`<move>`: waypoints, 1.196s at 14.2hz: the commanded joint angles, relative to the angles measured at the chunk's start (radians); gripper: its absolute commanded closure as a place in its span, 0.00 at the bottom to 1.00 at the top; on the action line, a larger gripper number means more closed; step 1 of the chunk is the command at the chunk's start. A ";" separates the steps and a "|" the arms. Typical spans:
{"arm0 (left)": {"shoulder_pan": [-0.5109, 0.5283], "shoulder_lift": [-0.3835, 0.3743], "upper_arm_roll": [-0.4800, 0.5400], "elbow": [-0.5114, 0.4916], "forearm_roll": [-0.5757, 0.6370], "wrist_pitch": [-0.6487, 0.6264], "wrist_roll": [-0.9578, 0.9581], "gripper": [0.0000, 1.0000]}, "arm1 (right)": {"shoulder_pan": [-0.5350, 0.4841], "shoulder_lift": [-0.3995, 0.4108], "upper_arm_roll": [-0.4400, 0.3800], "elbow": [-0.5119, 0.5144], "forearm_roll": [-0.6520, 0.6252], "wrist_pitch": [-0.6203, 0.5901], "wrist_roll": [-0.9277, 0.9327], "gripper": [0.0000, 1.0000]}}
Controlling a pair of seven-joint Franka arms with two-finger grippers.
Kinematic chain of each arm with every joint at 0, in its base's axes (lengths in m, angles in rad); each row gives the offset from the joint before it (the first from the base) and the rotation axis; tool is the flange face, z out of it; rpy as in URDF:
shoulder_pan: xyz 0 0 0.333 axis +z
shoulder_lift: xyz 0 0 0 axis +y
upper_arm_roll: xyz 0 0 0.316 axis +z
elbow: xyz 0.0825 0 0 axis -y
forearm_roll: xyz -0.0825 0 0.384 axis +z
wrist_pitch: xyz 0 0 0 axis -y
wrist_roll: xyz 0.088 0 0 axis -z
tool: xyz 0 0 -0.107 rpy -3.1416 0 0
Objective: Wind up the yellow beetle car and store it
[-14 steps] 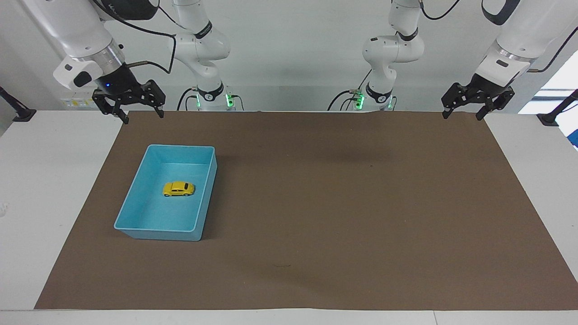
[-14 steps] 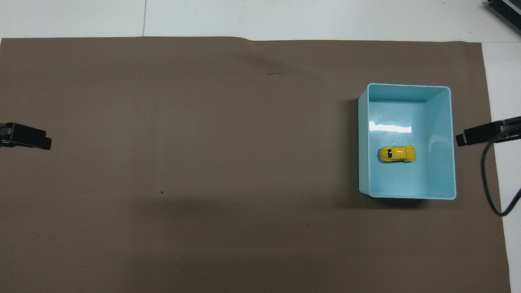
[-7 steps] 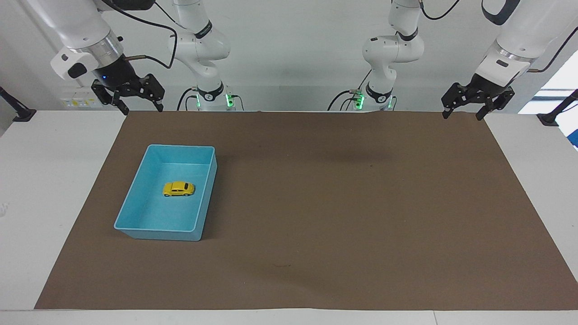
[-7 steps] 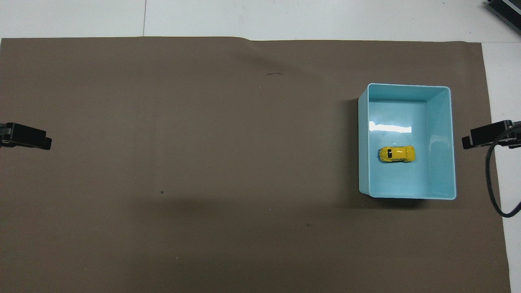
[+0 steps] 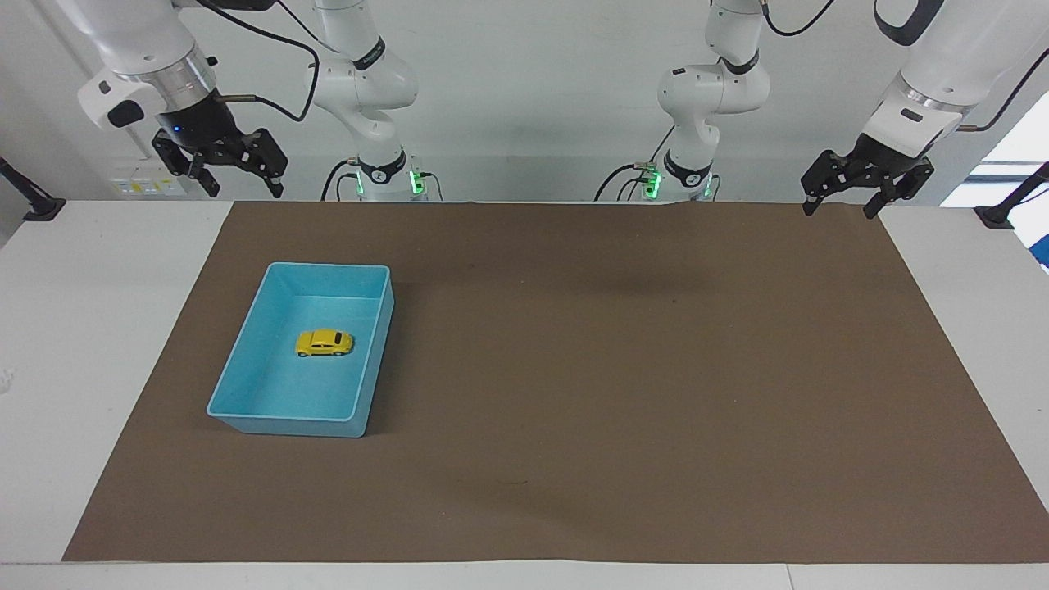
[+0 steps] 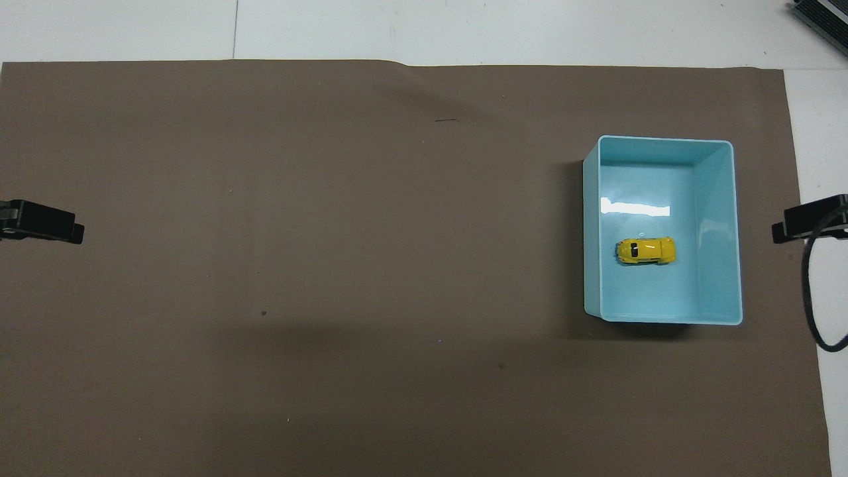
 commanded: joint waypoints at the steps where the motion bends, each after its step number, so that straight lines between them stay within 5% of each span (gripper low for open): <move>1: 0.012 -0.004 -0.006 0.008 0.009 -0.003 0.007 0.00 | 0.006 -0.011 0.000 0.002 -0.010 -0.005 0.020 0.00; 17: 0.010 -0.004 -0.006 0.008 0.009 -0.003 0.007 0.00 | 0.012 -0.016 -0.003 -0.005 -0.001 0.018 0.028 0.00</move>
